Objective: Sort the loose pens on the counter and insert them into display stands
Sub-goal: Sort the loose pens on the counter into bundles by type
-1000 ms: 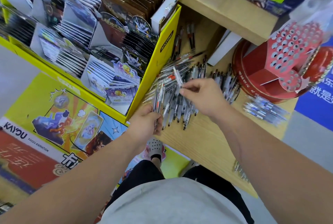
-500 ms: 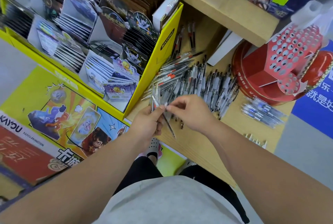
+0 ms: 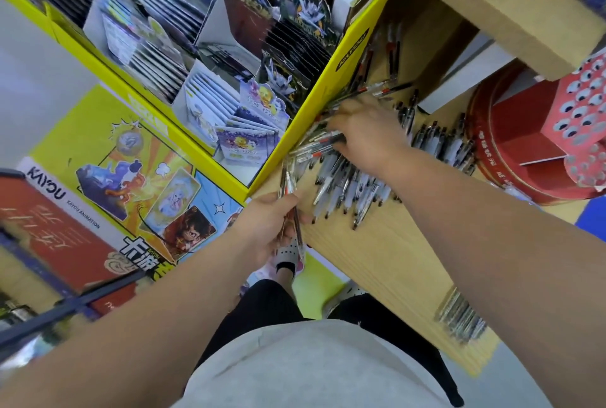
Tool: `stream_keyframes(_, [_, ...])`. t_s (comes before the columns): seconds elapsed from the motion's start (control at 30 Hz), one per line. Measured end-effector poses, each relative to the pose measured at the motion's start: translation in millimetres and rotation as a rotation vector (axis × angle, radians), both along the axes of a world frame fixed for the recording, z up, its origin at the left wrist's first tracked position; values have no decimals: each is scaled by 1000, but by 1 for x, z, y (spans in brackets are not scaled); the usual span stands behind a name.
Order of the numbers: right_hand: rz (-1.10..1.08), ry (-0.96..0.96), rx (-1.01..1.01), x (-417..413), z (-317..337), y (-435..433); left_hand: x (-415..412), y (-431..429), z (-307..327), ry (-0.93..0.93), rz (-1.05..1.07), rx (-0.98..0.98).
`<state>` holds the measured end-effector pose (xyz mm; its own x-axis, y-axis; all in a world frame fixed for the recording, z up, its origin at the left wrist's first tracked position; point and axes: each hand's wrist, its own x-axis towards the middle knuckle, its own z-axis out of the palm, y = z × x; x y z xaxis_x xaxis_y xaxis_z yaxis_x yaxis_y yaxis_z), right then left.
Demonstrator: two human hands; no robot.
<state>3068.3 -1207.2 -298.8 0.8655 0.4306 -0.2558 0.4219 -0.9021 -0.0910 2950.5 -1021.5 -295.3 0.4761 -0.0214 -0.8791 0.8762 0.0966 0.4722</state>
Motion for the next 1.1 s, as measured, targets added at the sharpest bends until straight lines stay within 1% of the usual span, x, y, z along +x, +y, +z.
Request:
stream_keyframes(0.13, [18,-7,58,-2,-3,0,-1,4,-8,-28,-81,71])
stream_keyframes(0.2, [45,-65,107,-3,-4,-1,0,3,-8,-61,-103,85])
stream_keyframes(0.27, [29,-143,200,-6,-2,-3,2,0,-6,-97,-129,91])
stream_keyframes(0.33, [-62,-201,341,-12,7,-5,4,-2,-5,-123,-164,86])
stream_keyframes(0.43, [-306,-214,583,-26,31,-14,7,-7,-3,-138,-230,69])
stream_keyframes(0.5, [-512,-153,782,-41,48,-19,9,-11,-1,-141,-237,78])
stream_keyframes(0.57, [-696,-13,931,-56,54,-25,11,-15,-1,-158,-221,57])
stream_keyframes(0.67, [-908,295,999,-76,48,-35,14,-26,2,-137,-139,-58])
stream_keyframes(0.73, [-1002,454,1035,-89,43,-37,16,-33,5,-145,-156,-101])
stream_keyframes(0.8, [-1054,550,1093,-99,38,-32,17,-39,10,-159,-200,-142])
stream_keyframes(0.9, [-1101,590,1148,-104,33,-22,17,-43,16,-162,-263,-189])
stream_keyframes(1.0, [-1099,561,1106,-103,32,-14,17,-39,16,-149,-269,-251])
stream_keyframes(1.1, [-1015,584,1020,-99,31,-9,15,-32,15,-148,-273,-281])
